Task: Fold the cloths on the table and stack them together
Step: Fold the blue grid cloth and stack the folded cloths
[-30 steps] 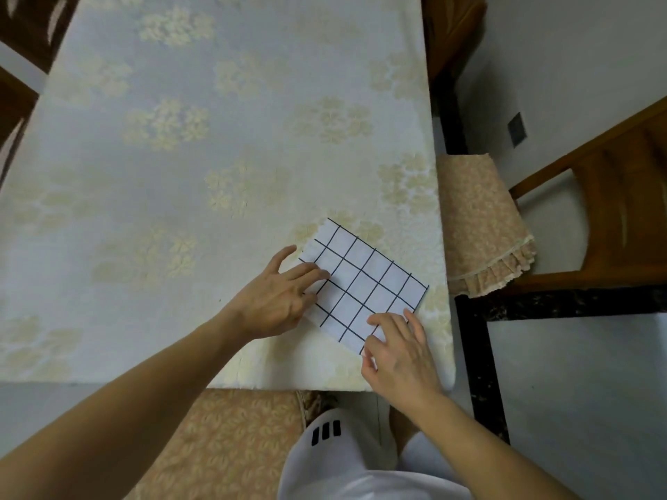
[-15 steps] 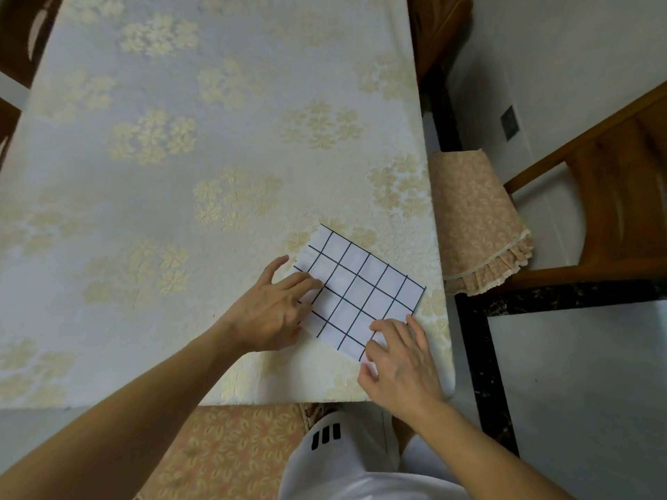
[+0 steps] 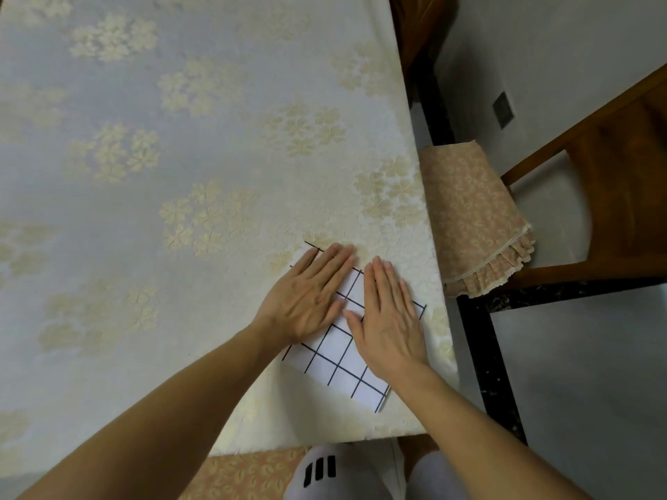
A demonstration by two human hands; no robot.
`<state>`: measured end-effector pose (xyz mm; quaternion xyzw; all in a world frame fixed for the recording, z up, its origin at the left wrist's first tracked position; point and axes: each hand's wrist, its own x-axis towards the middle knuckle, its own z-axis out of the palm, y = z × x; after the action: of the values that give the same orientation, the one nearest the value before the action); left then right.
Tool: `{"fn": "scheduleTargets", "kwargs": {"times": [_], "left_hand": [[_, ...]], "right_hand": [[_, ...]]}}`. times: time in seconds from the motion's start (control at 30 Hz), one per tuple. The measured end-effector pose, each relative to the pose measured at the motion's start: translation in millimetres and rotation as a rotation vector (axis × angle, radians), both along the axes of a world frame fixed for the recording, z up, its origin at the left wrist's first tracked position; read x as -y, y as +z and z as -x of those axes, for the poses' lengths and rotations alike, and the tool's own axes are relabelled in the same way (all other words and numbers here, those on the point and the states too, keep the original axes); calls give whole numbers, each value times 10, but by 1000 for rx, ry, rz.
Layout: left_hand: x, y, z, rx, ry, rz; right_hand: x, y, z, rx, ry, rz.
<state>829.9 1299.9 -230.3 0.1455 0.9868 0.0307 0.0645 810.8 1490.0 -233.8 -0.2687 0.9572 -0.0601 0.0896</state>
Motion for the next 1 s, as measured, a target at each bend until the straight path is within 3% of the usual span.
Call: {"fn": "scheduleTargets", "kwargs": {"times": [0.43,0.83,1.0], "left_hand": [[161,-19,-14,40,176,-38],[-151,-75,-220,79,196,-48],[-265,-45,-325,75,373,-89]], "right_hand": [[-327,-37,33,18,34,-108],[-317,-64,76,37,140,-103],[-370,-43,73,42,160,-92]]}}
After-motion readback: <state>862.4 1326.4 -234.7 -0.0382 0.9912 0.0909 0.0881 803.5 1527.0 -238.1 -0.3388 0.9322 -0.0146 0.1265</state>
